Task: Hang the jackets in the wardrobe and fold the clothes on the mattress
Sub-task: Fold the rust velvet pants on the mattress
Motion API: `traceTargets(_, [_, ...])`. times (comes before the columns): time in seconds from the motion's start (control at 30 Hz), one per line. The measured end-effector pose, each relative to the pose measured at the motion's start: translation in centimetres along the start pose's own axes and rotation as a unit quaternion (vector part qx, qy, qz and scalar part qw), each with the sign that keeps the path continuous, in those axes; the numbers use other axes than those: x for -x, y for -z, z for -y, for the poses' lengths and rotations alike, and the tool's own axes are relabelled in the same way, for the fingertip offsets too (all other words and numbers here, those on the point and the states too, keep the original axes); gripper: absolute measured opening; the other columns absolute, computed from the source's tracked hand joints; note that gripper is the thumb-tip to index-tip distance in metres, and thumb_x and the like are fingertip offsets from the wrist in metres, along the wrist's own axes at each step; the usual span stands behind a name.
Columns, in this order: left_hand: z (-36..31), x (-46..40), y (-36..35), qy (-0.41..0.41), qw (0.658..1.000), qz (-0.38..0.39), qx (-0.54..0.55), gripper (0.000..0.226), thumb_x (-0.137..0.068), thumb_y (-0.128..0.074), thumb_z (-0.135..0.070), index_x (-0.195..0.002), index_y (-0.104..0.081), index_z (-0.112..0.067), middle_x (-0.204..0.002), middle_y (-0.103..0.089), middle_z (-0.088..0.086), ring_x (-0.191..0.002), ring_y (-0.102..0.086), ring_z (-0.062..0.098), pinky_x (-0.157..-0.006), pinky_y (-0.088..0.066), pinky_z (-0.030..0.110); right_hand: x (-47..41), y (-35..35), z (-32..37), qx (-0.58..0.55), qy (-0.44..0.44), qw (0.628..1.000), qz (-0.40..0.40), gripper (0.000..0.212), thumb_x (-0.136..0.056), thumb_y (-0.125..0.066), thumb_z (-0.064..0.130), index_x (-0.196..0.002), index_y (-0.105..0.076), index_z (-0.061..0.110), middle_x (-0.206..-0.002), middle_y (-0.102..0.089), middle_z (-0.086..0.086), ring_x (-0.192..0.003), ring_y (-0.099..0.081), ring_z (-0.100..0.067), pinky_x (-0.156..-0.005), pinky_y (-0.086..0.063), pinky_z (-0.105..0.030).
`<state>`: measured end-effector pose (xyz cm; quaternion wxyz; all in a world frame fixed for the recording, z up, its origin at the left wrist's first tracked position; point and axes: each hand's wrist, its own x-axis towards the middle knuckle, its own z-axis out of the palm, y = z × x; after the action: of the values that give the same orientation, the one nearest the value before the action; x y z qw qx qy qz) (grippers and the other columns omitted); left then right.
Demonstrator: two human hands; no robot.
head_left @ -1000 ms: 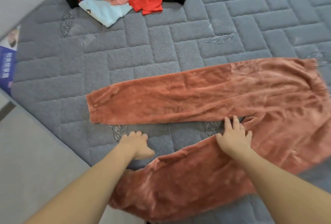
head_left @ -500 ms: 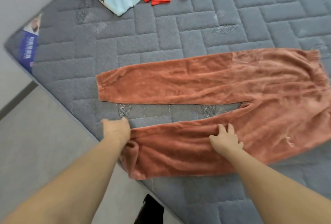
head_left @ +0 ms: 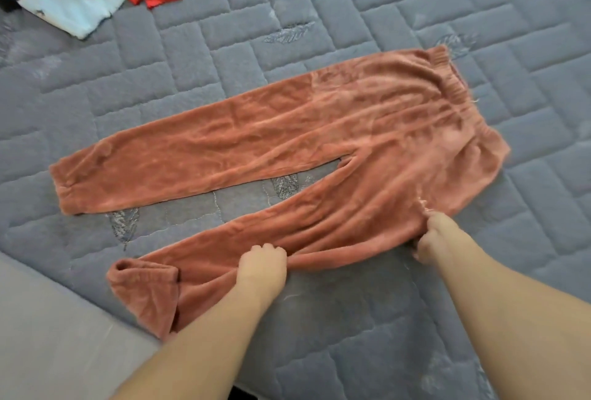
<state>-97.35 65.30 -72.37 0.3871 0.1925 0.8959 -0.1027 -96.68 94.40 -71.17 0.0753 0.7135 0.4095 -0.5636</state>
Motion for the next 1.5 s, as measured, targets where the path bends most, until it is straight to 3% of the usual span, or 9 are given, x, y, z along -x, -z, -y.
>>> traceTargets(0.2, [6.0,-4.4,11.2,0.045,0.992,0.055,0.108,0.034,-0.091,-0.045,-0.013,-0.116,-0.066,-0.002,-0.125,-0.064,0.018,-0.113,-0.062,0.032,-0.088,-0.048,0.031,-2.7,-2.9,7.1,-0.043,0.112,0.993,-0.018,0.038,-0.08,-0.064,0.034,-0.111,-0.064,0.013,-0.105,-0.066,-0.006,-0.081,-0.062,-0.021,-0.072,-0.054,-0.036])
traceTargets(0.43, [12.9,-10.6,20.1,0.229,0.913,-0.275,0.194,0.037,-0.086,-0.049,-0.021,-0.121,-0.048,-0.01,-0.131,-0.05,0.019,-0.124,-0.045,0.039,-0.101,-0.037,0.049,4.5,-13.3,17.4,0.083,0.336,0.936,0.059,0.037,-0.074,-0.054,0.041,-0.099,-0.07,0.019,-0.121,-0.066,-0.008,-0.096,-0.062,-0.026,-0.091,-0.051,-0.045])
traceTargets(0.63, [5.9,-17.3,18.7,0.061,0.965,-0.155,0.203,0.075,-0.092,-0.044,-0.053,-0.155,-0.014,-0.025,-0.161,-0.014,0.009,-0.148,-0.012,0.03,-0.118,-0.009,0.058,-1.4,-12.2,18.3,0.308,0.384,0.852,-0.178,0.062,-0.085,-0.051,0.025,-0.144,-0.039,0.015,-0.156,-0.027,-0.01,-0.141,-0.03,-0.034,-0.115,-0.024,-0.047])
traceTargets(0.77, [2.2,-22.0,18.3,0.109,0.961,-0.08,0.24,0.078,-0.094,-0.033,-0.067,-0.156,0.001,-0.034,-0.164,0.01,0.008,-0.149,0.012,0.032,-0.113,0.009,0.067,-6.9,-10.2,20.8,0.322,0.336,0.851,-0.242,0.087,-0.081,-0.057,0.025,-0.155,-0.012,0.017,-0.162,-0.009,-0.011,-0.148,-0.011,-0.032,-0.12,-0.013,-0.046])
traceTargets(0.9, [1.3,-23.7,16.3,0.102,0.937,-0.284,0.177,0.074,-0.09,-0.046,-0.061,-0.151,-0.021,-0.028,-0.151,-0.021,0.012,-0.141,-0.016,0.033,-0.108,-0.003,0.076,-10.6,-9.5,24.5,0.293,0.302,0.879,-0.223,0.109,-0.075,-0.069,0.052,-0.155,-0.008,0.01,-0.162,-0.012,-0.014,-0.15,-0.008,-0.029,-0.121,-0.006,-0.047])
traceTargets(1.0, [1.2,-25.3,16.2,0.06,0.901,-0.395,0.169,0.065,-0.09,-0.053,-0.055,-0.144,-0.042,-0.02,-0.138,-0.039,0.011,-0.131,-0.034,0.033,-0.112,0.001,0.066,-11.1,-8.4,26.3,0.342,0.255,0.879,-0.214,0.084,-0.073,-0.066,0.051,-0.14,-0.042,0.007,-0.148,-0.04,-0.019,-0.14,-0.03,-0.038,-0.116,-0.023,-0.048])
traceTargets(1.17, [0.8,-27.8,20.8,0.078,0.879,-0.43,0.188,0.036,-0.093,-0.037,-0.04,-0.094,-0.056,-0.009,-0.095,-0.058,0.018,-0.092,-0.055,0.039,-0.083,-0.042,0.052,-8.9,-10.9,28.1,0.383,0.508,0.708,-0.306,0.045,-0.076,-0.061,0.023,-0.115,-0.053,0.003,-0.122,-0.056,-0.023,-0.119,-0.047,-0.042,-0.102,-0.032,-0.048])
traceTargets(1.33, [2.3,-30.2,20.6,0.127,0.89,-0.415,0.136,0.039,-0.091,-0.038,-0.041,-0.094,-0.053,-0.005,-0.094,-0.053,0.021,-0.087,-0.051,0.04,-0.075,-0.041,0.051,-11.7,-16.6,29.4,0.324,0.416,0.802,-0.281,0.072,-0.082,-0.058,0.044,-0.142,-0.035,0.012,-0.142,-0.042,-0.014,-0.132,-0.039,-0.035,-0.109,-0.025,-0.047])
traceTargets(1.5, [2.2,-32.8,19.6,0.14,0.895,-0.41,0.105,0.04,-0.085,-0.034,-0.044,-0.092,-0.053,-0.009,-0.093,-0.051,0.018,-0.085,-0.045,0.036,-0.075,-0.031,0.048,-17.1,-18.3,26.6,0.309,0.467,0.74,-0.372,0.083,-0.084,-0.029,0.07,-0.137,-0.044,0.007,-0.137,-0.047,-0.016,-0.123,-0.044,-0.038,-0.108,-0.024,-0.052])
